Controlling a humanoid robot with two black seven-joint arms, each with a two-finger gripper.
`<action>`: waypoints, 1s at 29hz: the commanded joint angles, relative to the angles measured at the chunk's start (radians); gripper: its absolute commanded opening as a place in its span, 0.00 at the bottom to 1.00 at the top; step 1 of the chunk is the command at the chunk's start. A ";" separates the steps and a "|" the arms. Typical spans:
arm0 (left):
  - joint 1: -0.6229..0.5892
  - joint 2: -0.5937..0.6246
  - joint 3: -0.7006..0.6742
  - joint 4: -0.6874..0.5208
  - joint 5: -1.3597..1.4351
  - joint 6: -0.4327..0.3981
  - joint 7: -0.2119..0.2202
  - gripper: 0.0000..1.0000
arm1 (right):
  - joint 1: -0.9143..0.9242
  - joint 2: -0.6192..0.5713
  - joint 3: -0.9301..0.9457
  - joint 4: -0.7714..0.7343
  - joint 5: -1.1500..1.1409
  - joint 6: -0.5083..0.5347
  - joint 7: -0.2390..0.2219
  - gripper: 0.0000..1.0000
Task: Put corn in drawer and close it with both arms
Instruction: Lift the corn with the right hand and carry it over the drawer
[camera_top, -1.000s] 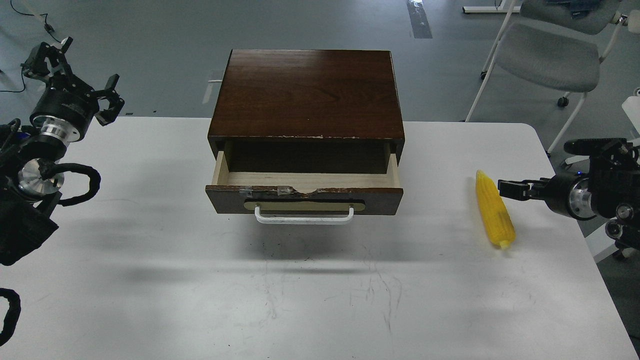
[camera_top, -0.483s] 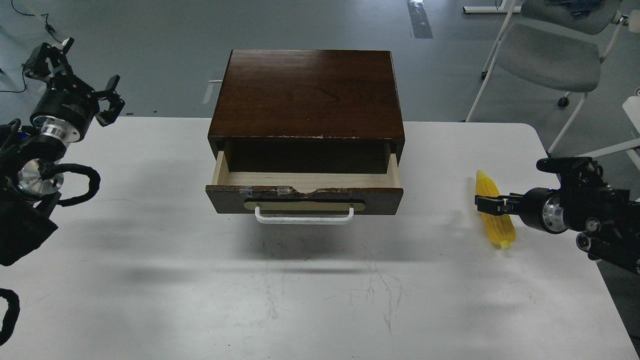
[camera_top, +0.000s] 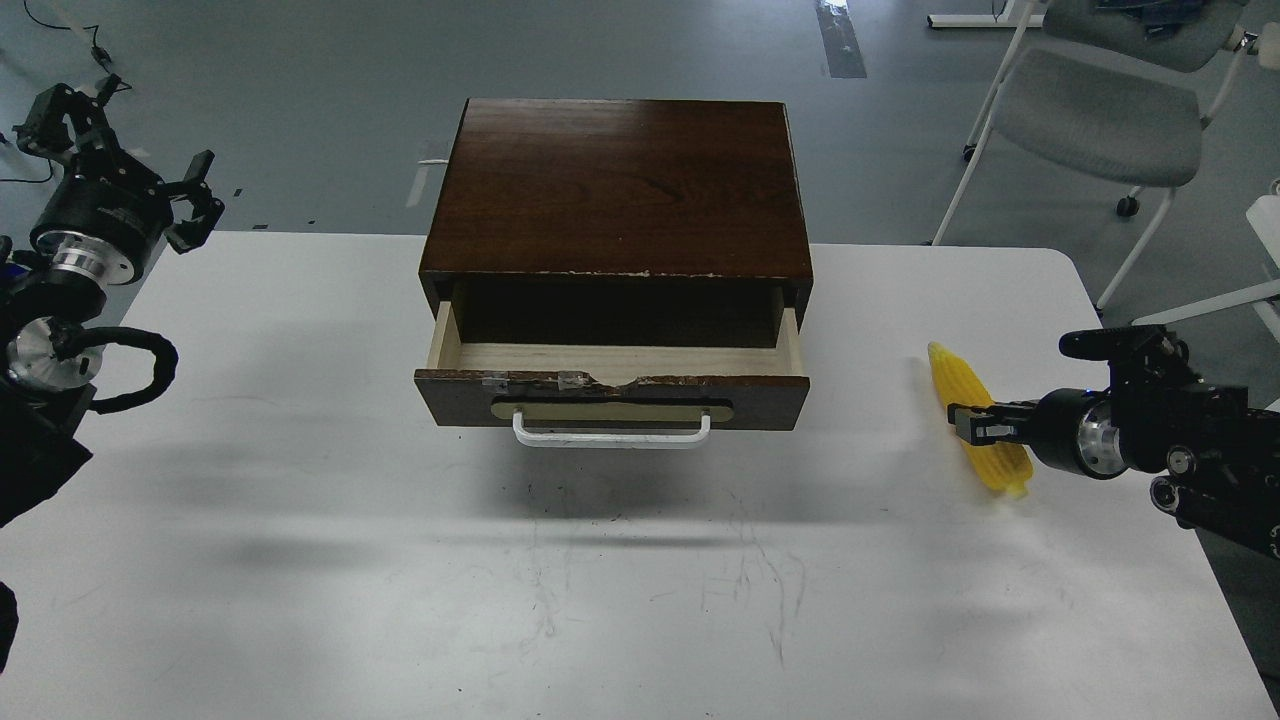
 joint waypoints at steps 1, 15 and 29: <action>-0.002 0.018 -0.007 0.003 -0.004 0.000 -0.001 0.98 | 0.130 -0.107 0.004 0.067 0.003 -0.016 0.001 0.12; -0.012 0.015 0.000 -0.009 0.000 0.000 0.005 0.98 | 0.615 -0.071 0.002 0.372 -0.291 -0.005 0.004 0.10; -0.016 0.023 0.000 -0.009 0.002 0.000 0.004 0.98 | 0.641 0.243 -0.030 0.449 -0.725 0.001 0.113 0.10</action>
